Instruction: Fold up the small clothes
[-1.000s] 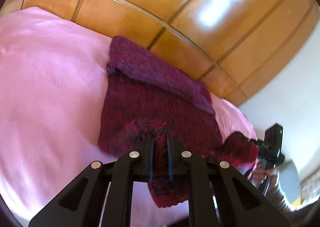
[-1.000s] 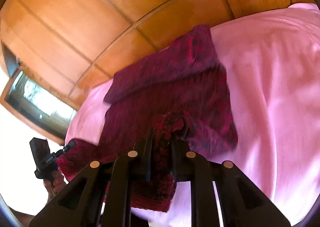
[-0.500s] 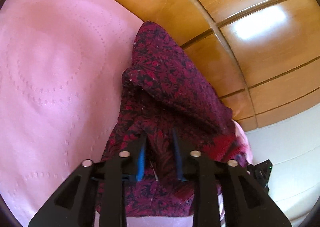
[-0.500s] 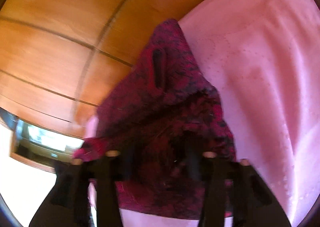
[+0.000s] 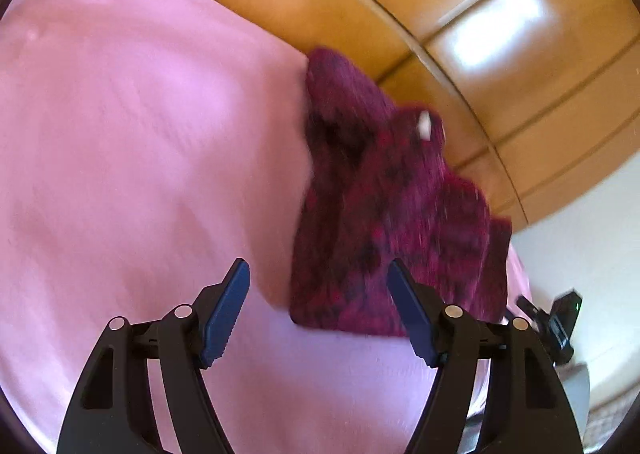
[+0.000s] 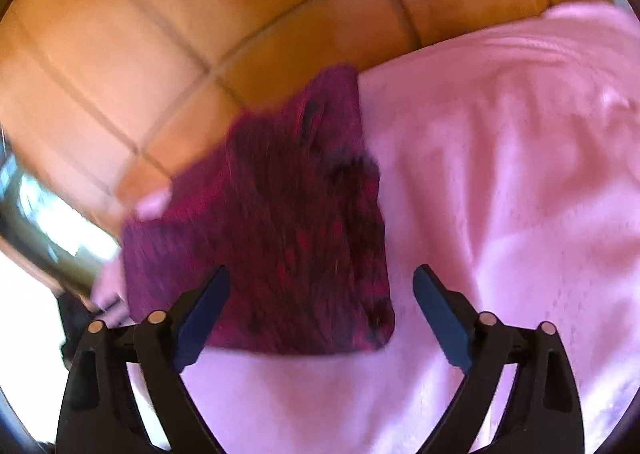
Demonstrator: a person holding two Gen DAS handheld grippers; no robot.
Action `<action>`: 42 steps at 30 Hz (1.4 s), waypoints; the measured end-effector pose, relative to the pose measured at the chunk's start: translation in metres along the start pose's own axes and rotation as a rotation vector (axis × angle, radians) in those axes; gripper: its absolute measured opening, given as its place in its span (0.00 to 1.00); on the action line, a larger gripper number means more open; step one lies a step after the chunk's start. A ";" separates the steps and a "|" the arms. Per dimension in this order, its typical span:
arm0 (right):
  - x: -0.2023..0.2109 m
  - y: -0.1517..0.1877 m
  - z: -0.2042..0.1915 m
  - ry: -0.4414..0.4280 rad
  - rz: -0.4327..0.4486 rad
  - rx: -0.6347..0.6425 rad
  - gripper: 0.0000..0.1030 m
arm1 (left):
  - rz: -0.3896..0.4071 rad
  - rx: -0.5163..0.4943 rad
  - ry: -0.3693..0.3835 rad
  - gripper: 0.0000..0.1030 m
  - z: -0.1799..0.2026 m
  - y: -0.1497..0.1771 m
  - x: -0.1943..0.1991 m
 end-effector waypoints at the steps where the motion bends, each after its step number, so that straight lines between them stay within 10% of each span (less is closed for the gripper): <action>1: -0.005 0.006 -0.005 0.015 -0.014 0.044 0.79 | 0.003 -0.035 -0.008 0.68 0.006 0.006 -0.005; 6: -0.034 0.022 -0.022 0.155 -0.048 0.197 0.31 | -0.025 -0.144 -0.057 0.16 0.028 0.011 -0.021; 11: 0.005 0.002 -0.033 0.081 0.021 0.135 0.13 | 0.017 -0.128 -0.029 0.11 0.035 0.007 0.002; 22: 0.083 0.022 -0.042 -0.057 0.014 0.071 0.12 | 0.008 -0.083 0.063 0.10 0.044 0.053 0.097; 28: 0.068 0.080 -0.012 0.036 -0.172 0.053 0.13 | -0.130 -0.125 -0.081 0.15 0.030 0.110 0.087; 31: 0.050 0.085 -0.008 0.073 -0.191 0.053 0.25 | -0.109 -0.164 -0.132 0.31 0.032 0.107 0.082; 34: 0.054 0.069 -0.014 0.115 -0.110 0.117 0.62 | -0.021 -0.264 -0.197 0.55 0.042 0.093 0.093; 42: 0.046 0.037 -0.064 0.132 0.057 0.354 0.64 | 0.103 -0.540 -0.213 0.55 0.092 0.065 0.086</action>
Point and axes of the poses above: each gripper's, at about its wrist camera, not at the fingertips, and x roughly against the way its jaws point, z to its right, y to its underside, the point moved 2 cm from there along -x, roughly the way its jaws point, and after that the axes turned 10 degrees about z, right-handed, at the moved point
